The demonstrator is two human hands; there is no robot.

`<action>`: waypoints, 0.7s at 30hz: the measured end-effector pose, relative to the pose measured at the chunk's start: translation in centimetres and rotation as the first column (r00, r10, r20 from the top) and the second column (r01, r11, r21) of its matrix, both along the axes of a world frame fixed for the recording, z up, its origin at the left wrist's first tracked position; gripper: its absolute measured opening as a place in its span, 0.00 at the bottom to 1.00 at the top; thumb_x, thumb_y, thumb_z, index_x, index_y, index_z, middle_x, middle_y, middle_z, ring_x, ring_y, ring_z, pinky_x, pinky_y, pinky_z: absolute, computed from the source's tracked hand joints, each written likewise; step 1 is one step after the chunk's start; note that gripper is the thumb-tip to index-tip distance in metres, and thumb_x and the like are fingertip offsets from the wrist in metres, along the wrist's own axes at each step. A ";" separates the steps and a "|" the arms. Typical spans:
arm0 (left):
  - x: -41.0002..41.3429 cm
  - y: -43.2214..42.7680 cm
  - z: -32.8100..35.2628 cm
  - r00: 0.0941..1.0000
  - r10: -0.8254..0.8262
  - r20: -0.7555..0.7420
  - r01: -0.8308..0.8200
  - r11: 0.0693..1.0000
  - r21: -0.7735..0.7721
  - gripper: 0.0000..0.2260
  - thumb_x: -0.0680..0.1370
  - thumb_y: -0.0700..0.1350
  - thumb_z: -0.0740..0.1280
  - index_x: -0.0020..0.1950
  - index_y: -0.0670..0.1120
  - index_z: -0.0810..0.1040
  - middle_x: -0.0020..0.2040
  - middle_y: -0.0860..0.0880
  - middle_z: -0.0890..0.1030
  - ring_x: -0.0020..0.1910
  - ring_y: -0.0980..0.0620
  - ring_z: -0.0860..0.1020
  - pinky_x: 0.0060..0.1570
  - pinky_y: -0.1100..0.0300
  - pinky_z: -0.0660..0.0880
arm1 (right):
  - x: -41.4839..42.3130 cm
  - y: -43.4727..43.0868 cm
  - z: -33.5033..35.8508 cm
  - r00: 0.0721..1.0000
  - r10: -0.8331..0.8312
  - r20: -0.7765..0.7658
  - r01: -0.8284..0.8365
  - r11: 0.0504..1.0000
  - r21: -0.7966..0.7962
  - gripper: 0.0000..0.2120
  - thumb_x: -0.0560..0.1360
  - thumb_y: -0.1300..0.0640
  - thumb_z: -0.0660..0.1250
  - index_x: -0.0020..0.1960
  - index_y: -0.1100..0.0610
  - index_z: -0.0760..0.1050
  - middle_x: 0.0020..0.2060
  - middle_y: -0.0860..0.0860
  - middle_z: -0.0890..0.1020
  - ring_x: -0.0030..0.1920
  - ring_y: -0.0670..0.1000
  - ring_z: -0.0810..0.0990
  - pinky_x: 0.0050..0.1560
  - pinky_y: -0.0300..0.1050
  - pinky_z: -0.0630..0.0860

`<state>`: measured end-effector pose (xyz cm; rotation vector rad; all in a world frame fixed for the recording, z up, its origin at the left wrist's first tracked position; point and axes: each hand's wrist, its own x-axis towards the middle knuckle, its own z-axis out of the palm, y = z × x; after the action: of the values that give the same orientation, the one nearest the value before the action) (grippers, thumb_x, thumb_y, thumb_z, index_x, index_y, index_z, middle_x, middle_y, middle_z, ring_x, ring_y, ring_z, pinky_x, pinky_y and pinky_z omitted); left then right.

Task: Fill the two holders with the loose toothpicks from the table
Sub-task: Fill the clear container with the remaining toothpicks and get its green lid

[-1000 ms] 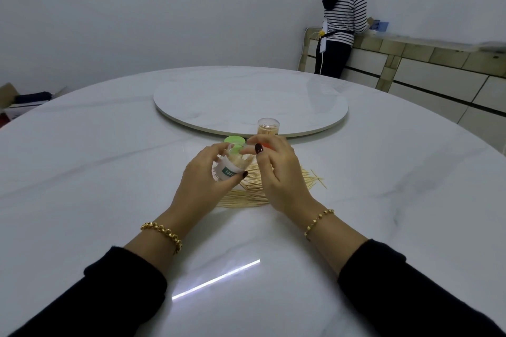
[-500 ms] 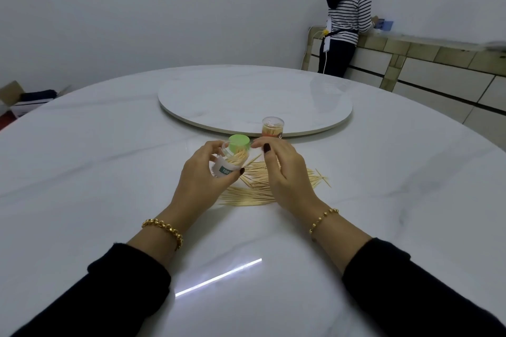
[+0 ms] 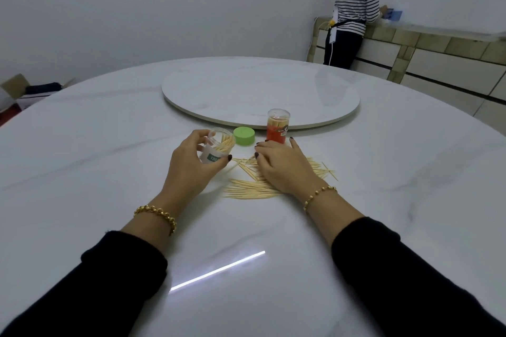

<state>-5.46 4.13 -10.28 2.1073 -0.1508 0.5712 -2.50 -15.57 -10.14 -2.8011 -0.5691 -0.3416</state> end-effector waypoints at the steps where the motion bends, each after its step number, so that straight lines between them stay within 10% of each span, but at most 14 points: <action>1: 0.1 0.1 0.0 1.000 0.002 -0.003 -0.002 1.000 -0.003 0.23 0.70 0.48 0.76 0.62 0.47 0.73 0.56 0.51 0.78 0.52 0.54 0.75 0.39 0.79 0.67 | 0.0 0.3 -0.1 1.000 0.003 0.004 -0.003 0.999 -0.032 0.13 0.80 0.53 0.51 0.46 0.53 0.74 0.50 0.46 0.80 0.53 0.49 0.74 0.68 0.56 0.59; 6: 0.1 0.2 0.1 1.000 0.006 -0.005 -0.007 1.000 -0.014 0.23 0.70 0.47 0.76 0.61 0.47 0.73 0.55 0.51 0.77 0.52 0.54 0.75 0.39 0.80 0.67 | -0.3 1.8 -0.1 0.998 0.050 0.027 -0.046 0.993 -0.104 0.13 0.81 0.51 0.49 0.41 0.50 0.68 0.46 0.47 0.81 0.44 0.52 0.76 0.70 0.57 0.56; 16: 0.0 0.3 0.3 1.000 0.017 0.000 -0.017 1.000 -0.006 0.23 0.69 0.47 0.76 0.61 0.47 0.73 0.54 0.53 0.77 0.51 0.55 0.75 0.39 0.80 0.66 | -1.1 2.5 0.2 0.982 0.187 -0.011 -0.188 0.980 -0.073 0.17 0.81 0.51 0.53 0.64 0.49 0.76 0.66 0.46 0.76 0.65 0.48 0.73 0.75 0.53 0.48; 21: -0.1 0.2 0.3 1.000 0.008 -0.002 -0.008 1.000 -0.011 0.22 0.69 0.48 0.76 0.60 0.48 0.73 0.54 0.53 0.77 0.51 0.55 0.75 0.39 0.79 0.67 | -1.0 1.4 0.2 0.989 0.138 0.048 -0.135 0.989 -0.057 0.16 0.80 0.50 0.55 0.53 0.51 0.82 0.53 0.48 0.84 0.55 0.50 0.79 0.73 0.43 0.47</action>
<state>-5.60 4.30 -9.96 2.0989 -0.1381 0.5729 -3.54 -14.15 -9.89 -2.7915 -0.7886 -0.3771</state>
